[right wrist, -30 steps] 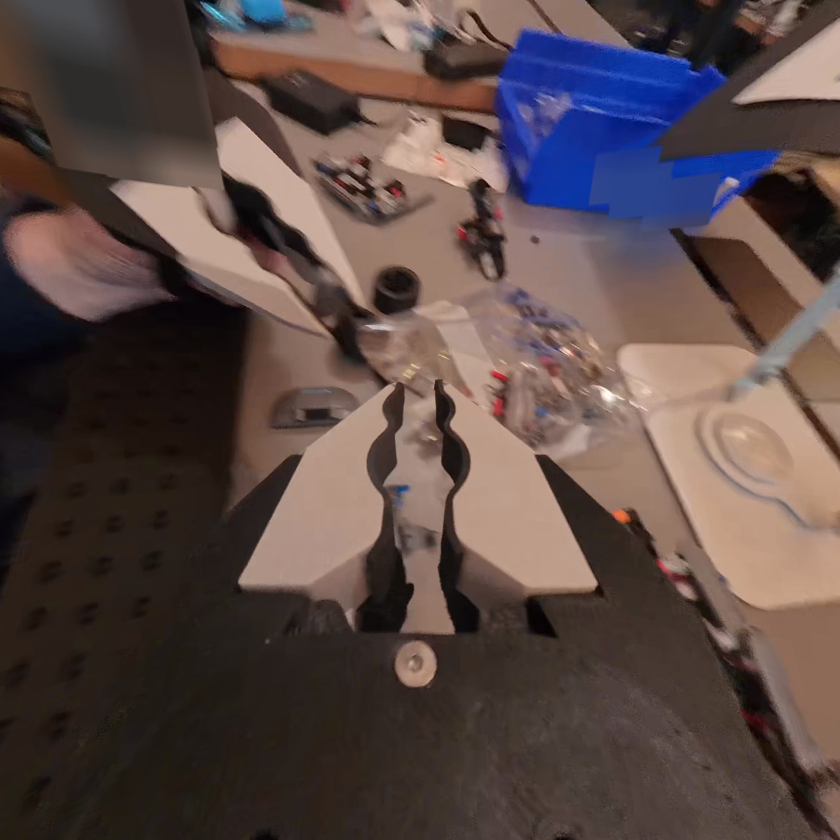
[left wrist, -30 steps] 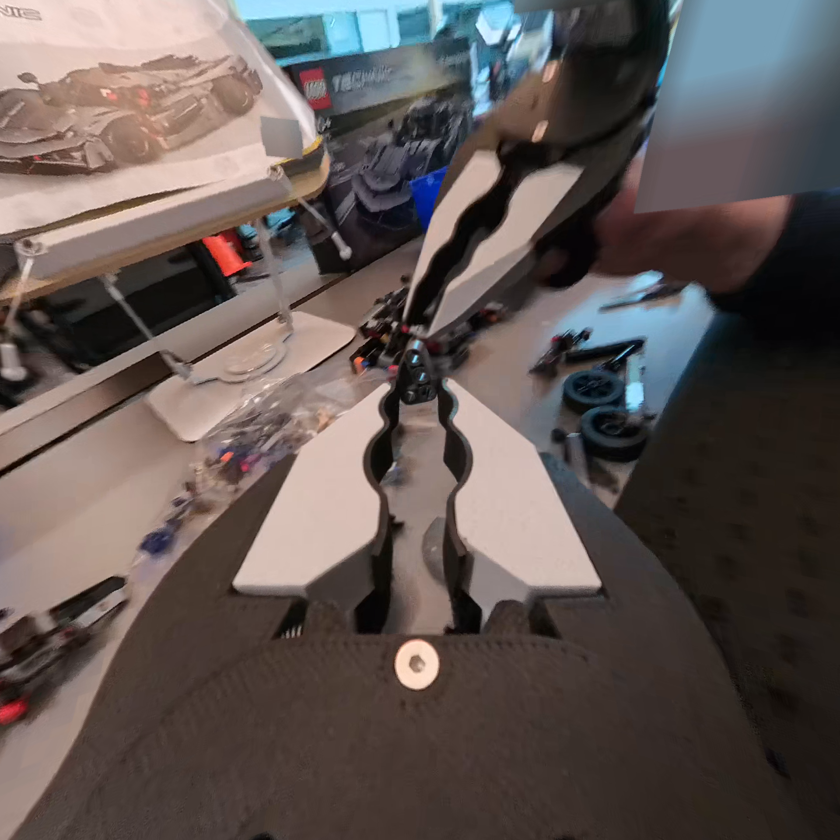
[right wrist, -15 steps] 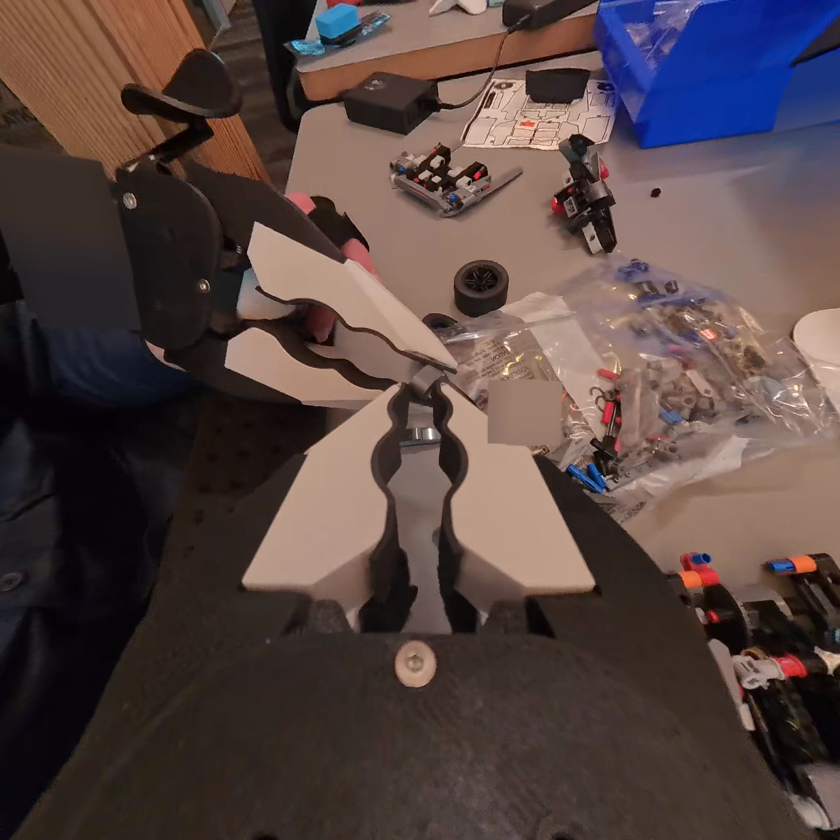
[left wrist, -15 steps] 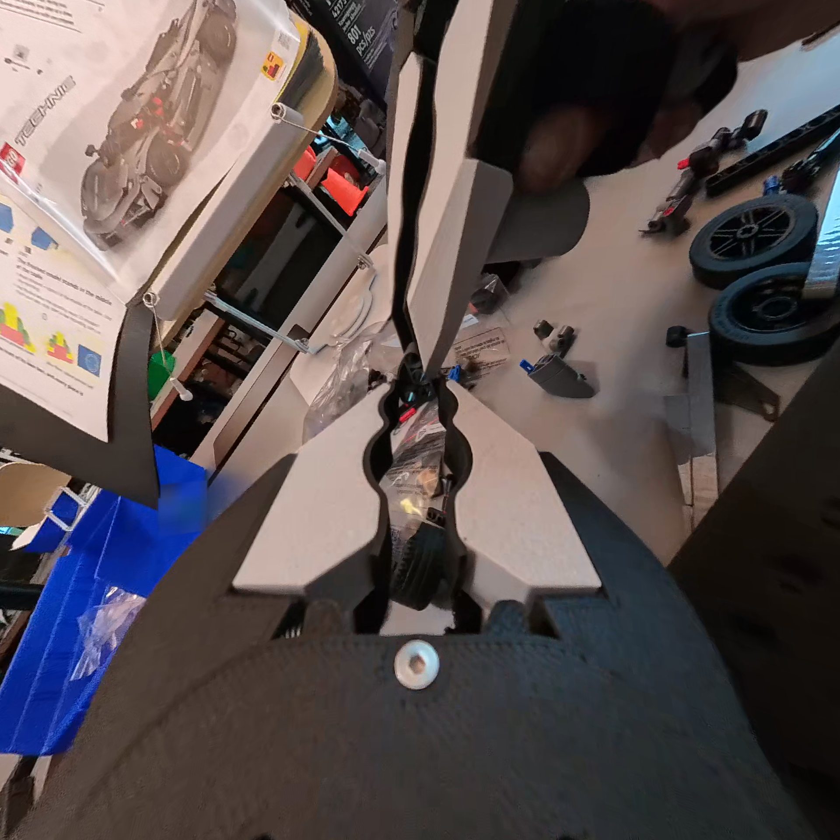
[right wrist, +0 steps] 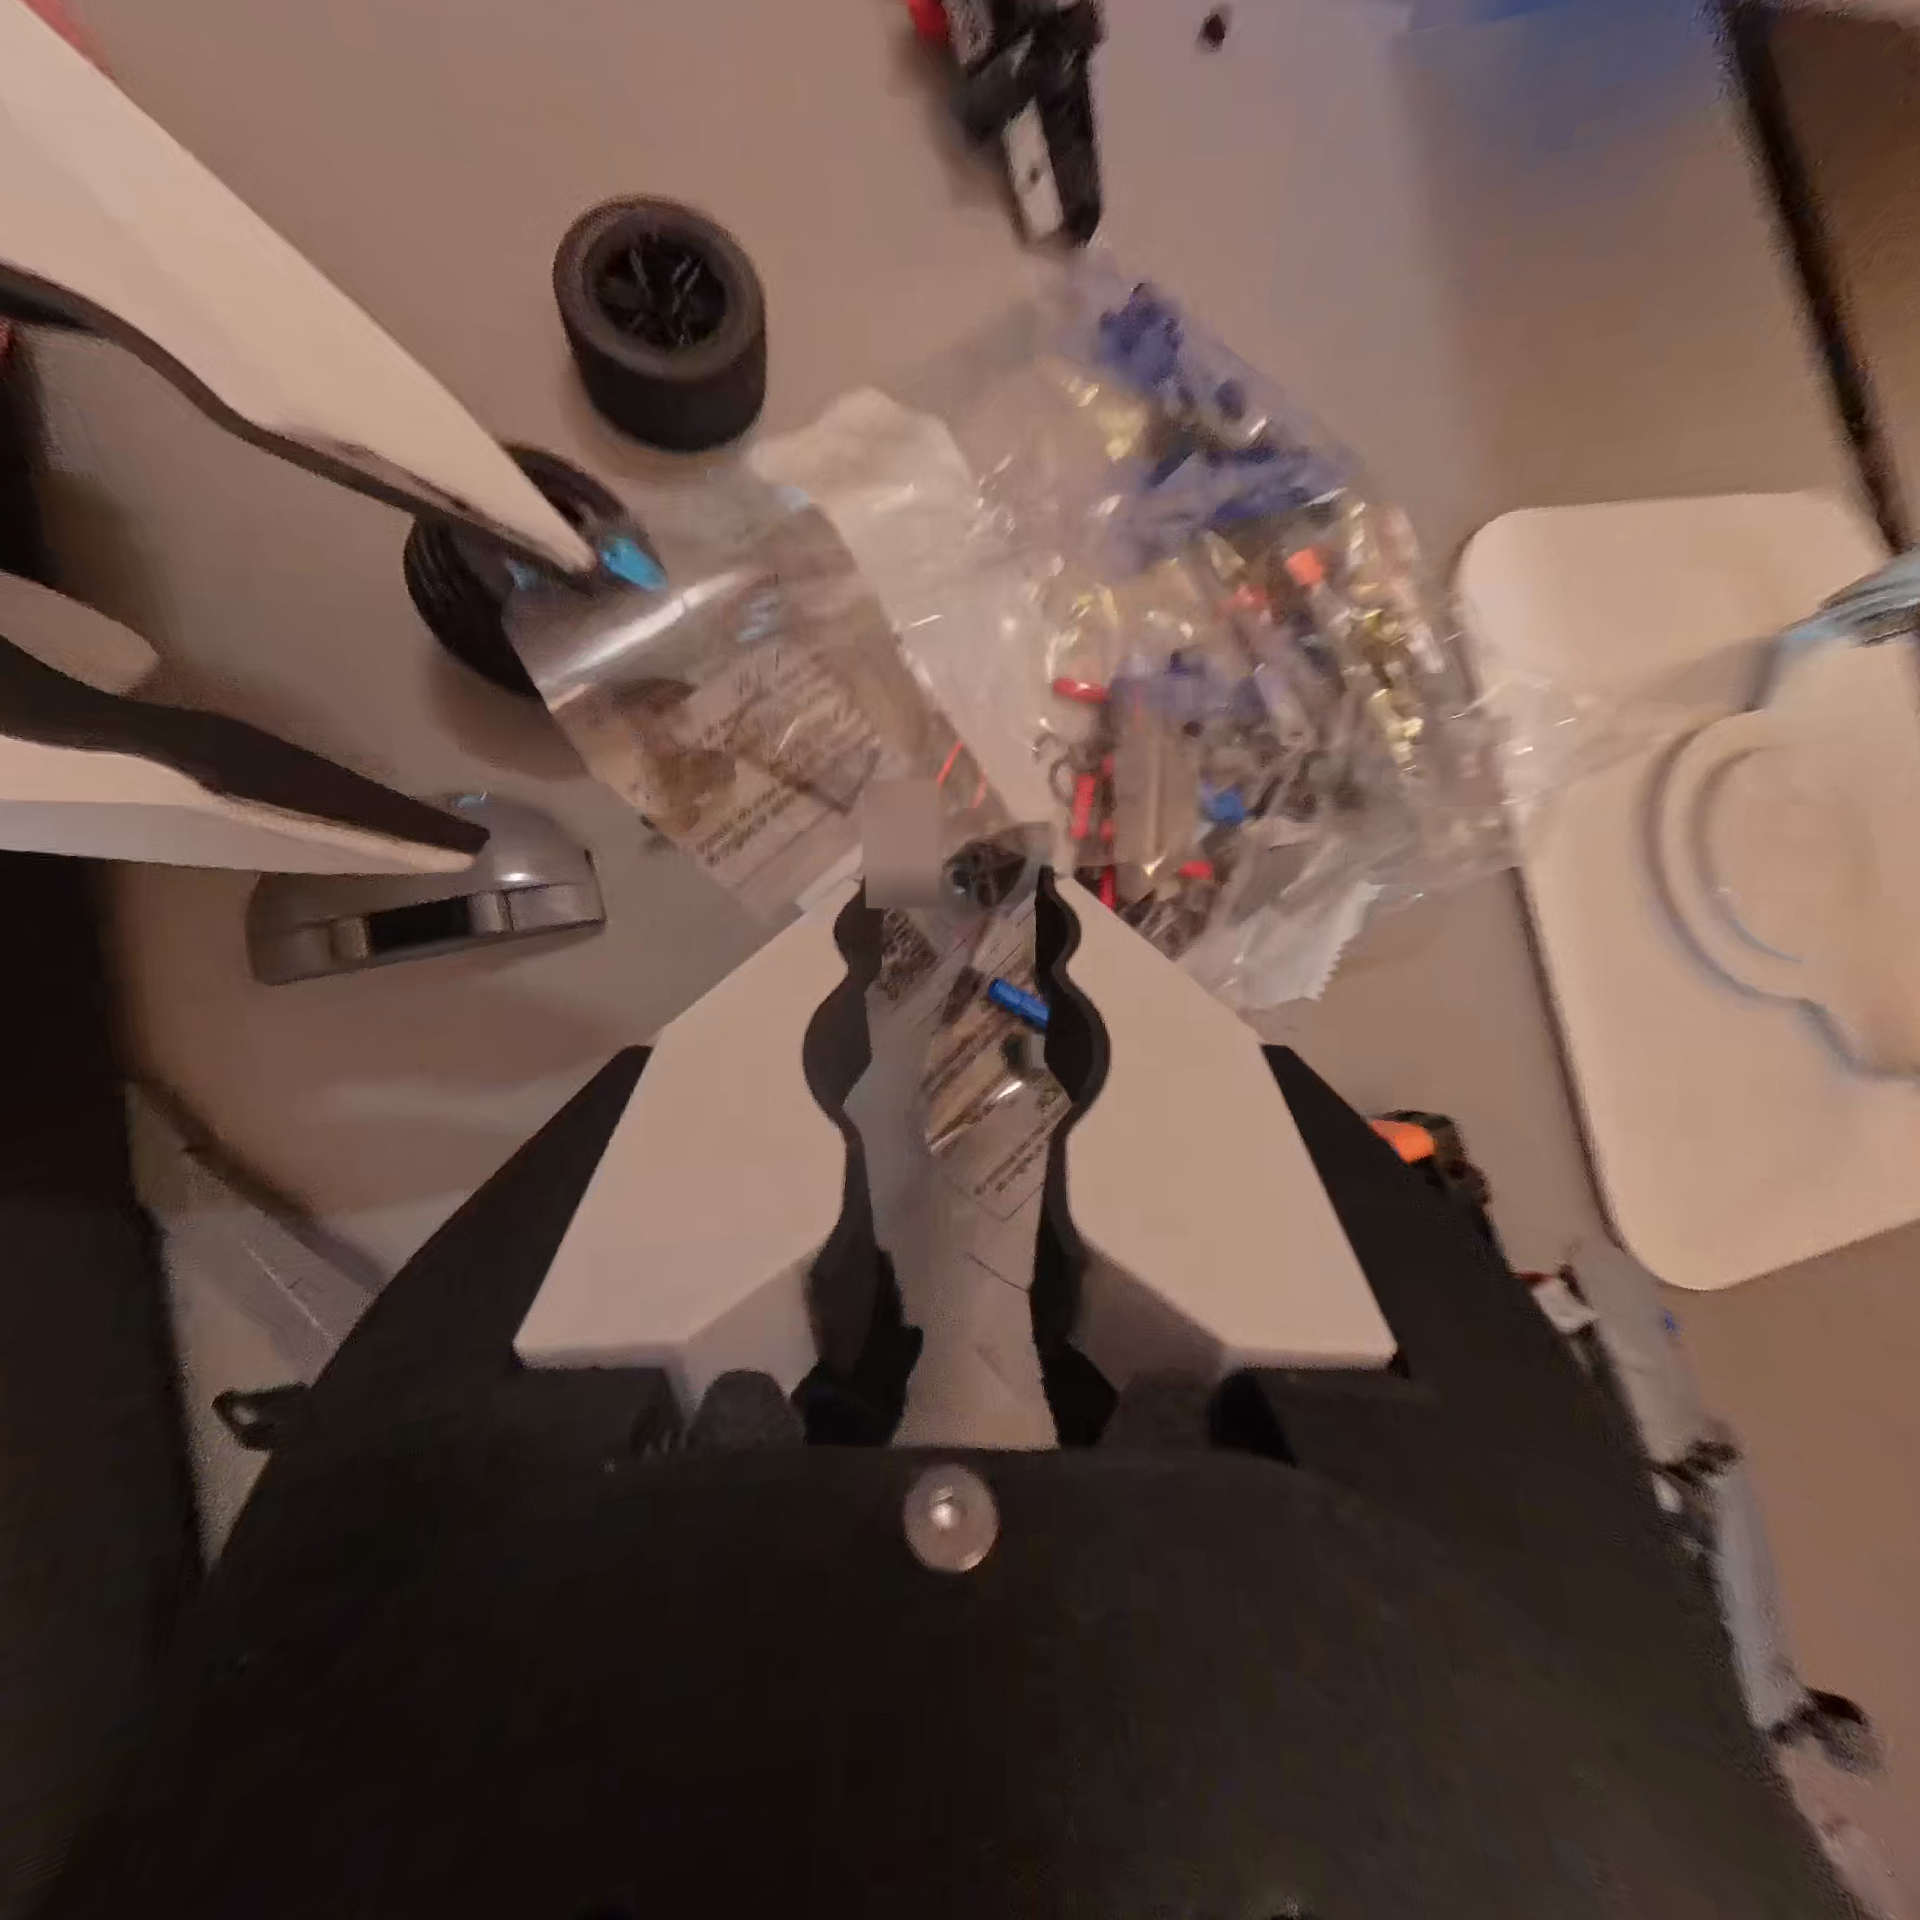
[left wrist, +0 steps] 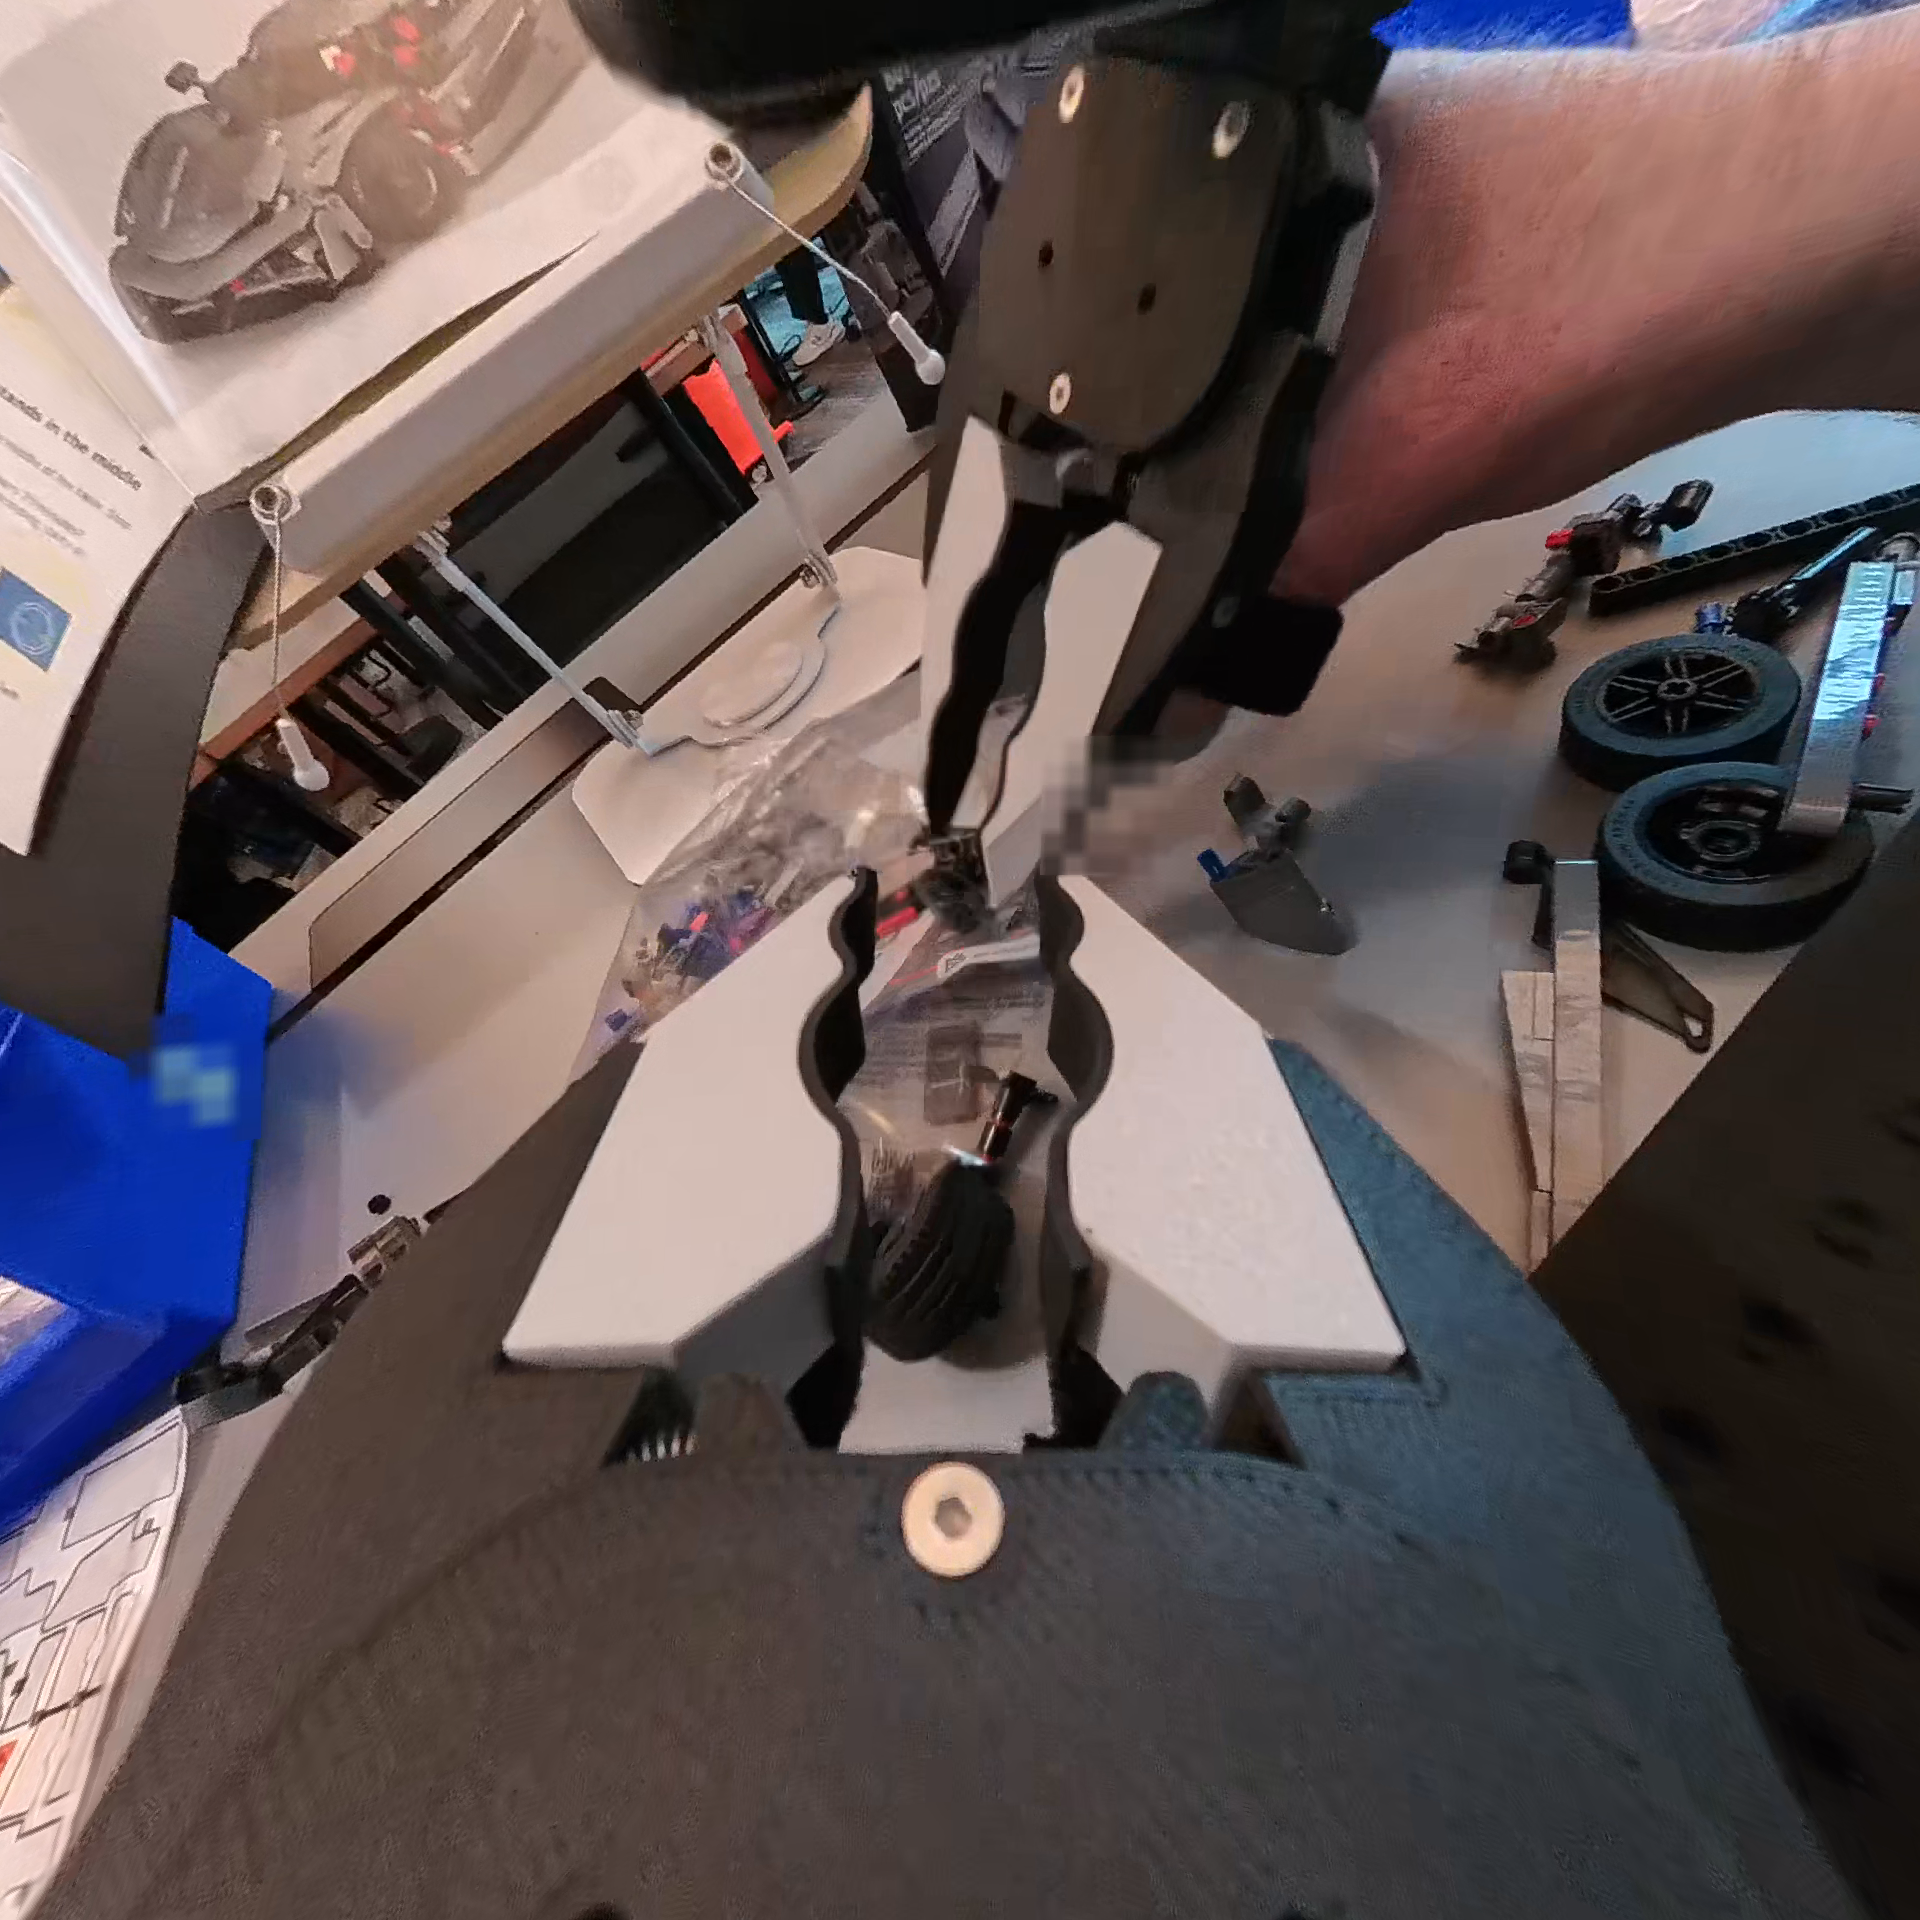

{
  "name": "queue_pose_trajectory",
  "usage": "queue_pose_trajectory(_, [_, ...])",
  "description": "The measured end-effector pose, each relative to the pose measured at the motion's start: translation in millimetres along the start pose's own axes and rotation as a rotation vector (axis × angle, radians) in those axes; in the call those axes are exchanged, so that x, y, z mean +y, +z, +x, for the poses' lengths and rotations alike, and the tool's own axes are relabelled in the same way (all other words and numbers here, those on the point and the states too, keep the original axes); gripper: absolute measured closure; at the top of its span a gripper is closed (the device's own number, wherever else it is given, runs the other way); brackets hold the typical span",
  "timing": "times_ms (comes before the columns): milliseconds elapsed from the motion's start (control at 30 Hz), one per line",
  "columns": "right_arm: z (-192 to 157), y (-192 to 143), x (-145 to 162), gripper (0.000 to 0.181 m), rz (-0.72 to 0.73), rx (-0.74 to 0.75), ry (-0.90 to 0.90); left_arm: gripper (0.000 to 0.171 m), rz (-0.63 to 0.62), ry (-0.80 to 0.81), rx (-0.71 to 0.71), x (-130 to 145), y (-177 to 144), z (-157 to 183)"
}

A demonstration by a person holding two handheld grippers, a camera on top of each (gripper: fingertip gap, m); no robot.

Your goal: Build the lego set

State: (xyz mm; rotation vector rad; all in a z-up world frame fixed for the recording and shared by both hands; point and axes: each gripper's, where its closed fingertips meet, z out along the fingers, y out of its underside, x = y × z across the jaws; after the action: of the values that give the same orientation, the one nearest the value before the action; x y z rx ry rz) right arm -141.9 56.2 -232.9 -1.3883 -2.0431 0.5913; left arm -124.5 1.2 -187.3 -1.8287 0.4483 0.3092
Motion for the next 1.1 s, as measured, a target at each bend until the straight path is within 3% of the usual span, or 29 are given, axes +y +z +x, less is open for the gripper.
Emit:
queue_pose_trajectory(133, [5,-32,-17,0.156,0.115,0.029,-0.051,0.144,0.02,-0.022,0.009,-2,-2,-1])
queue_pose_trajectory(200, [-10,-44,-14,0.162,0.143,-0.078,-0.08,0.144,0.014,-0.034,0.023,0,-1,0])
queue_pose_trajectory(267, [-33,-48,13,0.172,0.049,-0.243,-0.087,0.144,0.015,-0.041,0.022,0,-1,-1])
queue_pose_trajectory(333, [-44,-41,39,0.155,-0.058,-0.339,-0.028,0.145,0.023,-0.05,0.03,-1,-2,0])
queue_pose_trajectory(433, [-53,-29,54,0.138,-0.145,-0.409,0.039,0.145,0.006,-0.052,0.039,1,1,1])
queue_pose_trajectory(600, [-56,-24,61,0.157,-0.181,-0.395,0.021,0.145,-0.01,-0.041,0.072,4,3,7])
queue_pose_trajectory(700, [-57,-34,50,0.161,-0.097,-0.422,0.037,0.144,-0.022,-0.027,0.093,5,5,12])
queue_pose_trajectory(900, [-53,-68,0,0.161,0.231,-0.516,0.156,0.134,0.032,0.075,0.146,-8,3,34])
queue_pose_trajectory(967, [-56,-79,-11,0.162,0.322,-0.509,0.081,0.133,0.033,0.08,0.18,-8,4,41])
queue_pose_trajectory(1100, [-69,-92,-24,0.162,0.422,-0.447,-0.101,0.143,0.109,-0.06,0.32,-20,-3,49])
